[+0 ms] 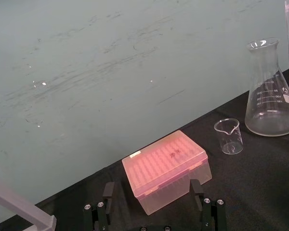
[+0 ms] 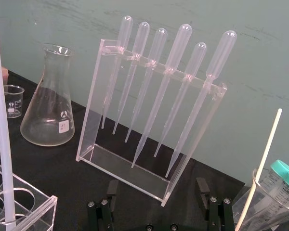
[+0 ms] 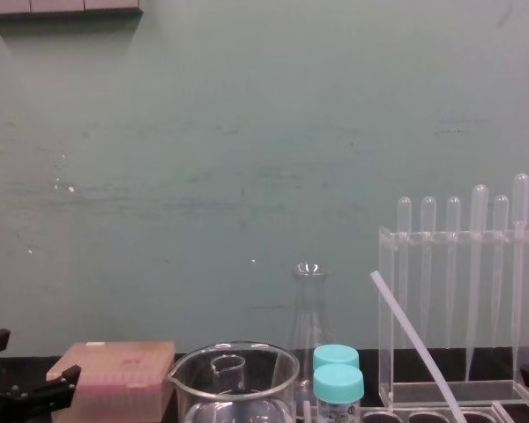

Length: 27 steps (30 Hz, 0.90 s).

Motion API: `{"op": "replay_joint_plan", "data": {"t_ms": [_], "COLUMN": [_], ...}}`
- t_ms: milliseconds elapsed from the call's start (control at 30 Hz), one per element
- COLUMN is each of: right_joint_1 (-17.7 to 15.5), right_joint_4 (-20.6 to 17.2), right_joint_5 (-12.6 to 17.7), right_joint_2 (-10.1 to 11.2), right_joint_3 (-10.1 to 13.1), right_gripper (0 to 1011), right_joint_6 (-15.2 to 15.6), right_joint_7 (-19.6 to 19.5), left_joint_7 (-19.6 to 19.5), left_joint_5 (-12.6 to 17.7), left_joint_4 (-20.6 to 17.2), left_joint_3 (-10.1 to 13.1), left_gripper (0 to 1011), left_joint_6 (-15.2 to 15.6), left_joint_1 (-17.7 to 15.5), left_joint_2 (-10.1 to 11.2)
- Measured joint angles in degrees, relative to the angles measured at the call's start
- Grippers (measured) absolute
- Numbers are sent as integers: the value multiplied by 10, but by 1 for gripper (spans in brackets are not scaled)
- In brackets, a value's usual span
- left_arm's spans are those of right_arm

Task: Pick up the stirring rod with one hand, then place it down.

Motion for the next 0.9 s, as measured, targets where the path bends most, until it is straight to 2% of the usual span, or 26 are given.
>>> {"op": "replay_joint_plan", "data": {"t_ms": [900], "right_joint_1": [0], "right_joint_4": [0], "right_joint_5": [0], "right_joint_2": [0], "right_joint_3": [0], "right_gripper": [1000], "right_joint_6": [0], "right_joint_7": [0], "left_joint_7": [0], "left_joint_5": [0], "left_joint_4": [0], "left_joint_3": [0], "left_gripper": [1000], "left_joint_6": [0], "left_joint_1": [0], "left_joint_2": [0]}}
